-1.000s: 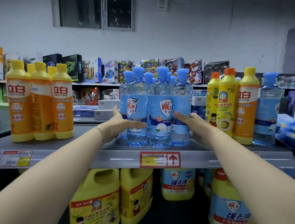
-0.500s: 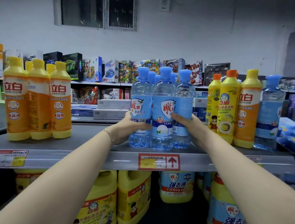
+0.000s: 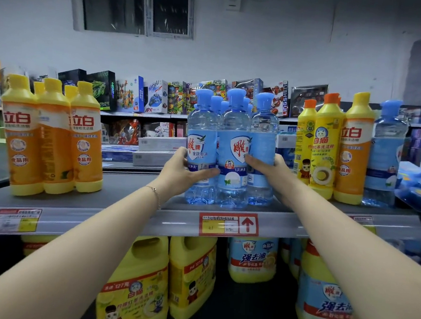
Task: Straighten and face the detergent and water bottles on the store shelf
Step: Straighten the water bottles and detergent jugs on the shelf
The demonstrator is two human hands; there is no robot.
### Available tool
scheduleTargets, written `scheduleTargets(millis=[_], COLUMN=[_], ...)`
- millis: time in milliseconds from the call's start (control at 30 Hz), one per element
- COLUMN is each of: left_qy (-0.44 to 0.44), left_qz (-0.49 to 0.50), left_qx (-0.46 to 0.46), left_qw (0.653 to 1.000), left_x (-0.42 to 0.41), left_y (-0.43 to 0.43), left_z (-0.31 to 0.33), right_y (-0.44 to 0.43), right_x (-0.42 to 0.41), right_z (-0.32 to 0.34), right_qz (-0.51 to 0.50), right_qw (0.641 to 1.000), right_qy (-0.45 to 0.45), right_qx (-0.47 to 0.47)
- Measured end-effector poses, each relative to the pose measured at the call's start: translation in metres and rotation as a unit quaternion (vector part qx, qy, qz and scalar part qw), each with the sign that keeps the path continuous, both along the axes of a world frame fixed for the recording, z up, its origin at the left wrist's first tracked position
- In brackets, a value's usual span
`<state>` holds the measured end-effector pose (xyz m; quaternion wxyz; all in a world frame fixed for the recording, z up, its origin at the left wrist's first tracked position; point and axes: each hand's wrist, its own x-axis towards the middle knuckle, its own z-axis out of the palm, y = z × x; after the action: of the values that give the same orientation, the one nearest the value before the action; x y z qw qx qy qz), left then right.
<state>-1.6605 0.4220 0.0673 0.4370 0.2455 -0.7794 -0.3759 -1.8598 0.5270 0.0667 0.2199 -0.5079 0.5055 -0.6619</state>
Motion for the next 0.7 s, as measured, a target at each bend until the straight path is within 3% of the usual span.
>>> scheduleTargets(millis=[333, 433, 600, 700], left_qy=[-0.033, -0.042, -0.027, -0.009], left_qz=[-0.031, 0.028, 0.009, -0.011], left_qx=[0.028, -0.014, 0.003, 0.017], left_qw=[0.999, 0.999, 1.000, 1.000], left_x=[-0.011, -0.007, -0.006, -0.007], left_y=[0.018, 0.018, 0.024, 0.026], left_z=[0.003, -0.003, -0.009, -0.010], right_y=[0.009, 0.009, 0.013, 0.011], right_x=[0.009, 0.012, 0.004, 0.004], right_z=[-0.001, -0.002, 0.000, 0.001], right_qz=[-0.091, -0.102, -0.046, -0.098], right_qw=[0.996, 0.995, 0.998, 0.995], right_qy=[0.011, 0.007, -0.047, 0.000], right_qx=[-0.011, -0.014, 0.014, 0.013])
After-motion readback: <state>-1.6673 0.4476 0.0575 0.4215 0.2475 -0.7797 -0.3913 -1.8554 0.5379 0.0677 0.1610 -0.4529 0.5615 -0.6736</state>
